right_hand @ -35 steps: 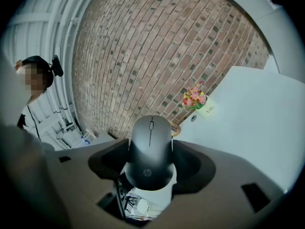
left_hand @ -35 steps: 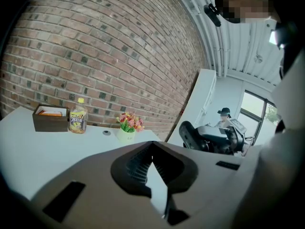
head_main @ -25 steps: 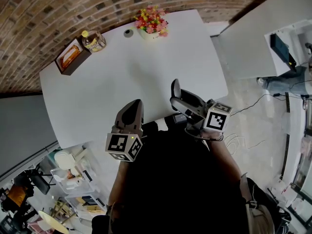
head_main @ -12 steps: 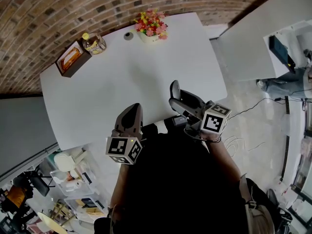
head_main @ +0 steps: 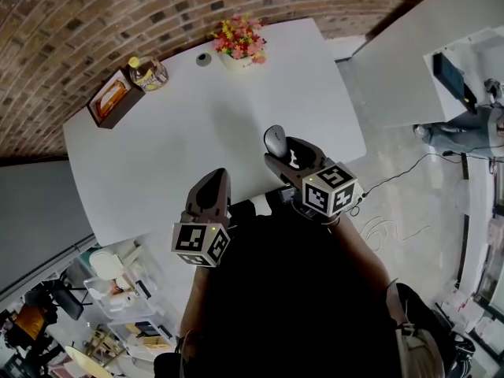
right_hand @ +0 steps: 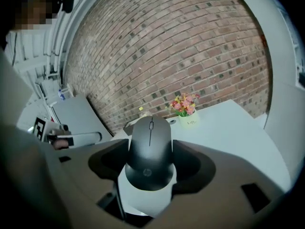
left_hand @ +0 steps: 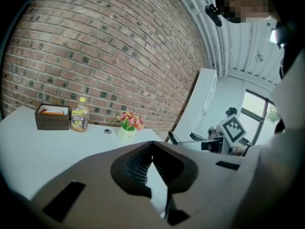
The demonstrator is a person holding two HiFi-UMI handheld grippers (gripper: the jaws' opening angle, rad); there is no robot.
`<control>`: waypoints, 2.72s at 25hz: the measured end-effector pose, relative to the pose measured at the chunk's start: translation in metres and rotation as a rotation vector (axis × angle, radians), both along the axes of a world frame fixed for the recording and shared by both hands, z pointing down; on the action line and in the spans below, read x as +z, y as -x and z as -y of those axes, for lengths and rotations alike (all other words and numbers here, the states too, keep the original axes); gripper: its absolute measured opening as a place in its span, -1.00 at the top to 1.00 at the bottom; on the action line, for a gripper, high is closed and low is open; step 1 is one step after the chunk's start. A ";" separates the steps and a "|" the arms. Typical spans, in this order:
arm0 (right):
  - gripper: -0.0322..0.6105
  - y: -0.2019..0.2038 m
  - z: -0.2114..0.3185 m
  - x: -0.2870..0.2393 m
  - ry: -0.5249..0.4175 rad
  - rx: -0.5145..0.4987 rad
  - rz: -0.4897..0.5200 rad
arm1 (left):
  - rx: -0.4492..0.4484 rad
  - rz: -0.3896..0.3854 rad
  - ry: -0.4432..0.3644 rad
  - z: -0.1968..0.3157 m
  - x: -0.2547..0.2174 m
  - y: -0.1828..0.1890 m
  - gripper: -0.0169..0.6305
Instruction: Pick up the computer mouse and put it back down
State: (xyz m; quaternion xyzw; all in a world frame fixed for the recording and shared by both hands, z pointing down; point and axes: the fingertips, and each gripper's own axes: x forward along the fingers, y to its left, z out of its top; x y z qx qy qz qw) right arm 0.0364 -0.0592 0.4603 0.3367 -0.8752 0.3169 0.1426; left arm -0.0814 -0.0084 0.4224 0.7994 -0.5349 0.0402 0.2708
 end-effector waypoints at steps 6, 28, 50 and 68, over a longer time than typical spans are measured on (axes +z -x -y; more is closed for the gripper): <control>-0.05 -0.008 0.011 0.047 -0.009 -0.015 -0.203 | -0.001 0.004 0.007 0.001 0.000 0.000 0.91; -0.05 -0.012 0.021 0.185 0.129 -0.079 -0.494 | -0.052 0.023 0.060 -0.014 0.009 0.011 0.91; -0.05 -0.012 0.004 0.247 0.262 -0.135 -0.611 | -0.096 0.035 0.089 -0.020 0.015 0.029 0.91; -0.05 -0.005 0.009 0.247 0.173 -0.167 -0.664 | -0.074 0.033 0.081 -0.010 0.014 0.034 0.91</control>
